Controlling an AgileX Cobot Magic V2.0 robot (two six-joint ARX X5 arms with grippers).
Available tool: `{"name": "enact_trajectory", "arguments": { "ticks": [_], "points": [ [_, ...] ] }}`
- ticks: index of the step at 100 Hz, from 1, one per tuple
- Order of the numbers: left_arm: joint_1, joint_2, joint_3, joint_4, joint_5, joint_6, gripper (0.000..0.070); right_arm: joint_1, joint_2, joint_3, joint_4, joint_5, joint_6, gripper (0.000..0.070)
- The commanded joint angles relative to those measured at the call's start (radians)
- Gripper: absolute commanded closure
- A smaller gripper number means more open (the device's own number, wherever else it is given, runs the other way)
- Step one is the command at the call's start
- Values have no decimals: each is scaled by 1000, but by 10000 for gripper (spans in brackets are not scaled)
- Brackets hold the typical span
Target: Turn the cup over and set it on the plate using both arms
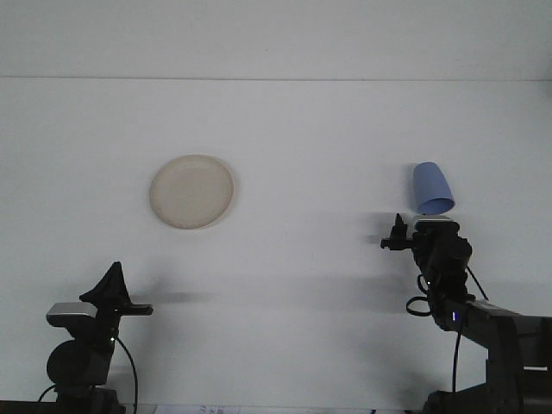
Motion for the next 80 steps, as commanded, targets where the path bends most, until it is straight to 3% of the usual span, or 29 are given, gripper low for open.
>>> {"name": "enact_trajectory", "arguments": {
  "ticks": [1, 31, 38, 45, 46, 80],
  "points": [
    [-1, -1, -19, 12, -2, 1, 688, 1, 42, 45, 18, -3, 6, 285],
    [-1, -1, -19, 12, -2, 1, 688, -7, 221, 248, -1, -3, 13, 305],
    [-1, -1, -19, 12, -2, 1, 688, -8, 249, 290, -29, -4, 13, 421],
    [-1, -1, -19, 12, -2, 1, 688, -8, 266, 321, -57, -8, 13, 688],
    [-1, -1, -19, 12, -2, 1, 688, -8, 266, 322, -58, -9, 13, 700],
    [-1, -1, -19, 13, -2, 1, 688, 42, 113, 332, -264, -32, -4, 698]
  ]
}}
